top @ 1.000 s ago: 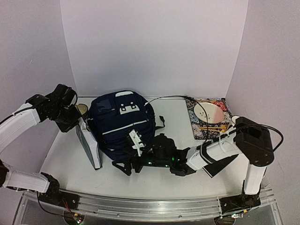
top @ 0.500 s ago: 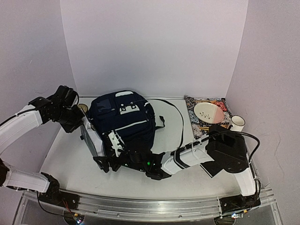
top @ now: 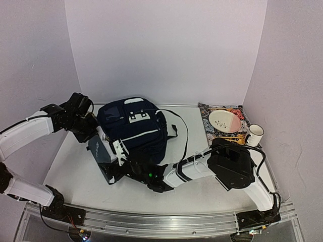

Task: Pack the student bag
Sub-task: Pass from the left arm to the right

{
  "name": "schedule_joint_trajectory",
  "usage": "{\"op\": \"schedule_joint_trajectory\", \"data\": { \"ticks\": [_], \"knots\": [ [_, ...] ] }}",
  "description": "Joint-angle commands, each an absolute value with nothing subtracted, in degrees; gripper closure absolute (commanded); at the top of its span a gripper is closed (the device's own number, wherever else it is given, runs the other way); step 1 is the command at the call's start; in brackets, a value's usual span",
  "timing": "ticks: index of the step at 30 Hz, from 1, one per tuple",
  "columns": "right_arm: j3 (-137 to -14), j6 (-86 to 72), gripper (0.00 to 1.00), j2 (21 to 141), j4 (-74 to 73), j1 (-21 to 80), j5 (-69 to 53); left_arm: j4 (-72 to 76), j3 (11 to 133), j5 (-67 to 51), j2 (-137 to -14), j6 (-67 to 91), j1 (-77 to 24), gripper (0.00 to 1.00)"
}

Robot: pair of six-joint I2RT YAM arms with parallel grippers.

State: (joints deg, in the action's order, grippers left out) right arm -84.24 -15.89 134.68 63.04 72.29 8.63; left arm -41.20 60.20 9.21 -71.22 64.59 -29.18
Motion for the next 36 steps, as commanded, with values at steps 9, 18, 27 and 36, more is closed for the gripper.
{"op": "schedule_joint_trajectory", "data": {
  "ticks": [9,18,27,36],
  "knots": [
    [-78.78,-26.08,0.57,129.52,72.0,68.89,1.31,-34.03,64.31,11.09,-67.43,61.82,-30.76,0.67],
    [-70.12,-37.92,0.62,121.28,78.17,64.83,-7.94,-32.59,64.69,18.71,-61.39,44.85,-30.77,0.24],
    [-59.99,-49.27,0.67,110.99,79.93,60.04,-10.18,-28.25,62.19,14.37,-62.26,27.28,-30.77,0.14],
    [-46.99,-56.22,0.67,98.21,80.43,55.47,-8.3,-22.78,60.05,7.49,-66.36,18.38,-30.76,0.13]
  ]
}}
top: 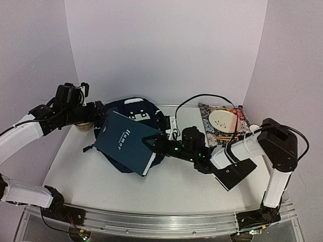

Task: Pack the student bag
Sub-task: Pass from the left arm to the right, then open the largest pocket of the student bag.

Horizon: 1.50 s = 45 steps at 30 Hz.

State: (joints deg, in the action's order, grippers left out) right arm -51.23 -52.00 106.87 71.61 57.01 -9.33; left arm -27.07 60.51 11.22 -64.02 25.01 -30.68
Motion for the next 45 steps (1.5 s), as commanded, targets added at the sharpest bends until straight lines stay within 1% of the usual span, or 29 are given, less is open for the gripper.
{"op": "schedule_joint_trajectory", "data": {
  "ticks": [1,6,11,15,17,21,25,29,33,38,42,45],
  "knots": [
    [-44.96,-56.52,0.67,96.53,80.47,54.66,-7.83,-22.47,60.12,6.44,-67.34,17.38,-30.76,0.13],
    [-36.93,-58.7,0.66,88.5,79.93,50.47,-6.48,-22.15,61.09,3.89,-71.79,13.84,-32.06,0.11],
    [-30.08,-58.91,0.66,78.96,76.11,47.09,-1.82,-21.98,61.68,6.91,-75.52,9.02,-37.05,0.11],
    [-26.38,-57.3,0.64,70.32,69.61,45.14,3.49,-21.96,61.79,8.73,-78.72,6.4,-40.13,0.1],
    [-25.8,-56.07,0.62,65.35,63.58,44.7,7.18,-21.97,61.89,9.9,-80.43,4.85,-42.37,0.09],
    [-24.74,-54.37,0.62,57.38,55.32,44.4,12.7,-21.94,62.72,15.26,-84.31,2.51,-47.51,0.08],
    [-24.54,-54.31,0.61,53.78,51.05,44.38,14.28,-21.98,64.4,19.24,-89.66,1.23,-51.16,0.08],
    [-24.27,-55.17,0.61,53.03,49.84,44.4,13.63,-22.05,67.03,21.79,-94.63,1.05,-53.31,0.08],
    [-23.91,-55.52,0.6,52.69,49.83,44.38,13.28,-21.96,70.26,25.34,-99.18,2.02,-53.97,0.12],
    [-24.07,-55.12,0.6,52.57,49.78,44.38,12.49,-21.96,73.41,30.97,-104.23,2.98,-54.14,0.18],
    [-23.87,-55.57,0.6,52.63,49.69,44.38,12.02,-21.95,74.7,31.95,-107.26,3.15,-54.14,0.26],
    [-23.37,-56.05,0.6,52.27,49.66,44.39,12.39,-22.05,74.97,31.47,-109.49,3.61,-54.14,0.34]
  ]
}}
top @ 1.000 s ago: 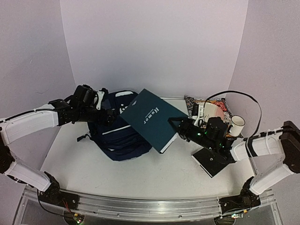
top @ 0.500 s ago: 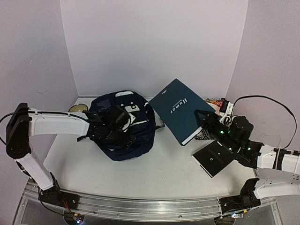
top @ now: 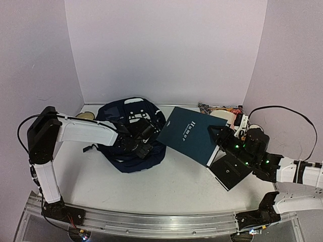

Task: Pack the student bag
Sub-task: Open the largest pocket of the student bag.

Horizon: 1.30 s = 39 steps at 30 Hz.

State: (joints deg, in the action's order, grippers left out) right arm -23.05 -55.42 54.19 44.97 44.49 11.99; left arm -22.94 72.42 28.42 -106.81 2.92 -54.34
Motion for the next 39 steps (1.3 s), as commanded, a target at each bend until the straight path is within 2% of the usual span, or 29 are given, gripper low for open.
{"op": "schedule_joint_trajectory", "data": {
  "ticks": [1,7,10,11,25,39],
  "knots": [
    [-23.1,-56.2,0.6,51.94,49.66,44.39,12.64,-22.08,74.9,31.27,-110.04,3.82,-54.14,0.38],
    [-21.97,-57.6,0.6,49.1,49.24,44.38,14.14,-23.34,76.72,31.57,-109.35,4.0,-54.14,0.74],
    [-21.58,-58.73,0.6,47.27,47.97,44.4,14.95,-24.1,78.51,32.94,-107.41,3.76,-54.12,0.96],
    [-21.44,-59.14,0.6,46.59,47.52,44.39,15.15,-24.43,79.23,33.4,-106.77,3.62,-54.1,0.99],
    [-19.61,-65.77,0.59,42.11,43.37,44.38,12.07,-33.88,97.57,39.72,-107.21,3.01,-52.37,1.0],
    [-19.76,-70.74,0.59,52.71,57.4,44.38,7.74,-39.06,109.1,24.67,-104.29,11.23,-51.99,1.0]
  ]
}}
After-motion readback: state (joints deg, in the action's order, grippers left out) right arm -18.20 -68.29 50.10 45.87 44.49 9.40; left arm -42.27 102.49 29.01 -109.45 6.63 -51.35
